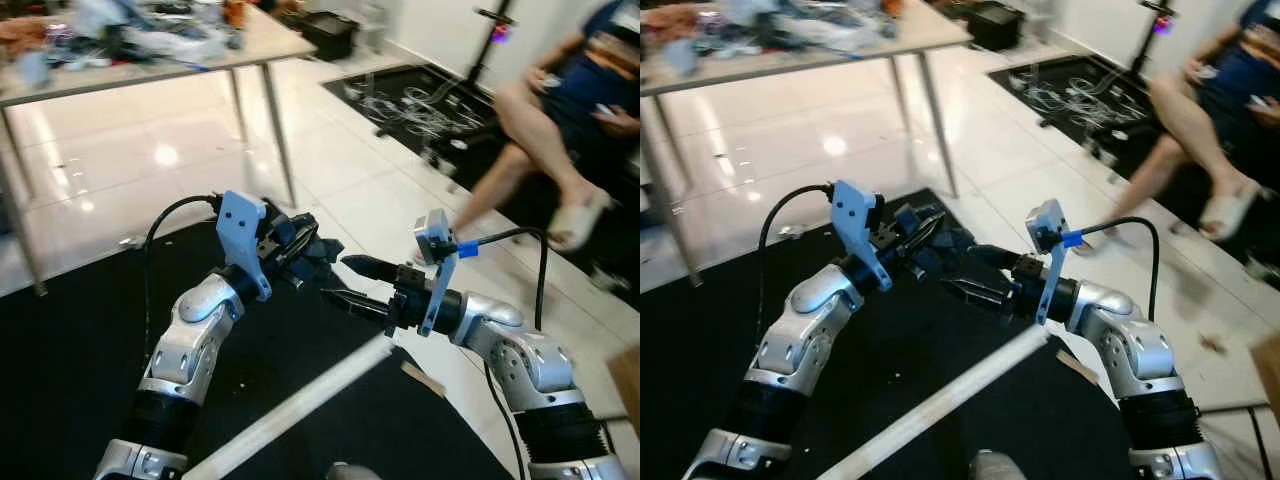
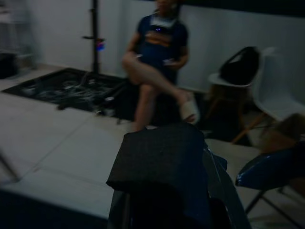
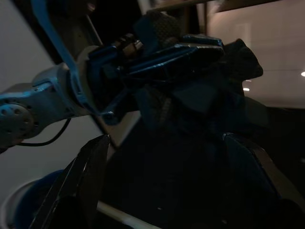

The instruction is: Picking trash to rubbish bin

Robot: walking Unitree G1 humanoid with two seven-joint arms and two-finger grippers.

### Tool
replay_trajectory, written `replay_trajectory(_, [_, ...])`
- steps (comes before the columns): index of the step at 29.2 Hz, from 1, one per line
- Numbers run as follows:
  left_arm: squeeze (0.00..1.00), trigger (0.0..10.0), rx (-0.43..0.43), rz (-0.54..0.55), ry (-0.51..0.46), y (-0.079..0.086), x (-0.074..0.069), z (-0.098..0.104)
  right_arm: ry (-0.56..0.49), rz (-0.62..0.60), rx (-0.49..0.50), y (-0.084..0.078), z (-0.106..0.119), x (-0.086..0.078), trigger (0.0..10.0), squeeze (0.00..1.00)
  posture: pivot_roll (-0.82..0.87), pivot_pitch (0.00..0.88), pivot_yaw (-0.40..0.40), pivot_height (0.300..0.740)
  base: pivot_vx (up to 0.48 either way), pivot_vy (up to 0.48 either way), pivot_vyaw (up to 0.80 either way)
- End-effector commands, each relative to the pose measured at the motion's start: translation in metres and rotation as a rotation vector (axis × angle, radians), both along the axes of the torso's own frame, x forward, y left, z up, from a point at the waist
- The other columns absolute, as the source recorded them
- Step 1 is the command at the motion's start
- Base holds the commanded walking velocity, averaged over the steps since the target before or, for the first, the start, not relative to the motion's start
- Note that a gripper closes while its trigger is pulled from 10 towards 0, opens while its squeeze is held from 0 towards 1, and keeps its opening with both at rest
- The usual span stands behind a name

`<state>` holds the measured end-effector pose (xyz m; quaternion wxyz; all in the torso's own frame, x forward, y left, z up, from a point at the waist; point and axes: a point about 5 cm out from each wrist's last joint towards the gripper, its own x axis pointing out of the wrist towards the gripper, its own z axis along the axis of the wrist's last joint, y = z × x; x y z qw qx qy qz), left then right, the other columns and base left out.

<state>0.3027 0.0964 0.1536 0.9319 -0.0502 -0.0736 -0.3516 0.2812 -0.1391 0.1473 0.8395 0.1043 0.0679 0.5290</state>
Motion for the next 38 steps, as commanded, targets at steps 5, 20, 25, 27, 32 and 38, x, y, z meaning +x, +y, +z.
replay_trajectory(5, [0.00,10.0,-0.013,-0.010,0.007,0.0011,-0.0004,-0.0025,0.001,-0.011,-0.022,0.0005,-0.0040,0.0022,10.0,0.00,-0.05,0.000,-0.048,0.740,0.000,0.000,-0.77])
replay_trajectory(20, [0.00,10.0,-0.020,-0.030,0.020,0.0009,-0.0007,-0.0049,0.044,-0.007,0.001,0.0018,-0.0090,0.0025,10.0,0.00,-0.05,0.000,-0.047,0.740,0.000,0.000,-0.77])
replay_trajectory(25, [0.00,10.0,-0.019,-0.031,0.021,0.0009,-0.0006,-0.0049,0.046,-0.004,0.001,0.0021,-0.0088,0.0028,10.0,0.00,-0.05,0.000,-0.047,0.740,0.000,0.000,-0.77])
replay_trajectory(27, [0.00,10.0,-0.019,-0.032,0.021,0.0009,-0.0004,-0.0048,0.046,-0.004,0.000,0.0021,-0.0087,0.0031,10.0,0.00,-0.05,0.000,-0.046,0.740,0.000,0.000,-0.77])
replay_trajectory(32, [0.00,10.0,-0.017,-0.035,0.022,0.0008,-0.0002,-0.0051,0.046,-0.003,-0.001,0.0024,-0.0087,0.0036,10.0,0.00,-0.05,0.000,-0.046,0.740,0.000,0.000,-0.77])
replay_trajectory(38, [0.00,10.0,-0.016,-0.037,0.022,0.0006,0.0000,-0.0053,0.047,-0.003,0.000,0.0026,-0.0086,0.0038,10.0,0.00,-0.05,0.000,-0.044,0.740,0.000,0.000,-0.77])
